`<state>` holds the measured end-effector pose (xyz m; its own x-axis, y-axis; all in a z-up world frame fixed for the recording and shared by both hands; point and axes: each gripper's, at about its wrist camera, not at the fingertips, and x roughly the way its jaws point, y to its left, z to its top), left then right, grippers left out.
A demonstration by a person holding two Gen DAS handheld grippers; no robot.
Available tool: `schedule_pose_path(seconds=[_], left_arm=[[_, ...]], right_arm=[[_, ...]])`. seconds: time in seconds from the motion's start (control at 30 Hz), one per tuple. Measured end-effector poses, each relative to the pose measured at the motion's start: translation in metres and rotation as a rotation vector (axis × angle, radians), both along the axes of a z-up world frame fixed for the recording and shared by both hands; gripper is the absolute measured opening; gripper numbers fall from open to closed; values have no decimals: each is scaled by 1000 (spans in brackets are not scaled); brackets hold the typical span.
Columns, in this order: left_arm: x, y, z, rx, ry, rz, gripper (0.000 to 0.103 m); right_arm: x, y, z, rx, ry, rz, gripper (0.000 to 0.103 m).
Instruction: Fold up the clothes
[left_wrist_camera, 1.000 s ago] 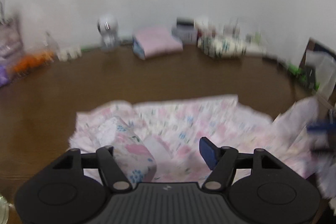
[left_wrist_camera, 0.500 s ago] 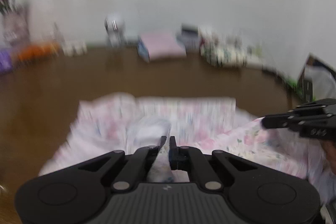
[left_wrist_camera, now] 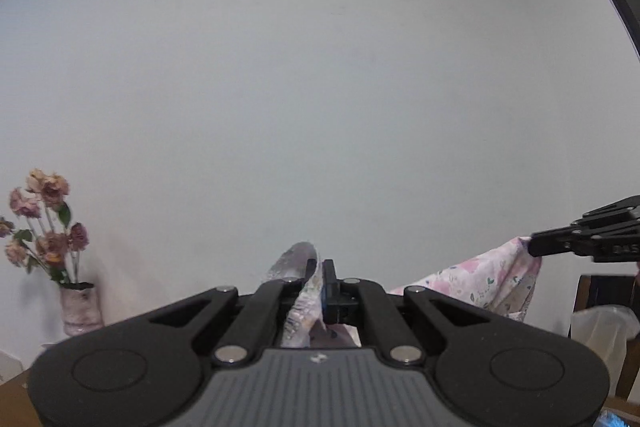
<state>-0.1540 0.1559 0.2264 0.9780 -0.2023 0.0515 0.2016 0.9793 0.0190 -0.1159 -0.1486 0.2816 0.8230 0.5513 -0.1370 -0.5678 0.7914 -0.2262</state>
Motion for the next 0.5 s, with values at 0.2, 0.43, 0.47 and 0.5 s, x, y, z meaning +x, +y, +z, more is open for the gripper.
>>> schedule_pose_path(seconds=[0.2, 0.43, 0.47, 0.5], left_arm=[[-44, 7, -151, -142, 339, -55, 0], [-54, 12, -187, 67, 488, -108, 33], [-59, 14, -182, 119, 462, -124, 41], [-65, 16, -176, 171, 434, -139, 46]], right_arm=[[-52, -9, -144, -186, 297, 153, 0], [-91, 9, -241, -468, 242, 179, 65], [-97, 10, -245, -486, 191, 182, 68], [-99, 12, -249, -489, 184, 212, 67]])
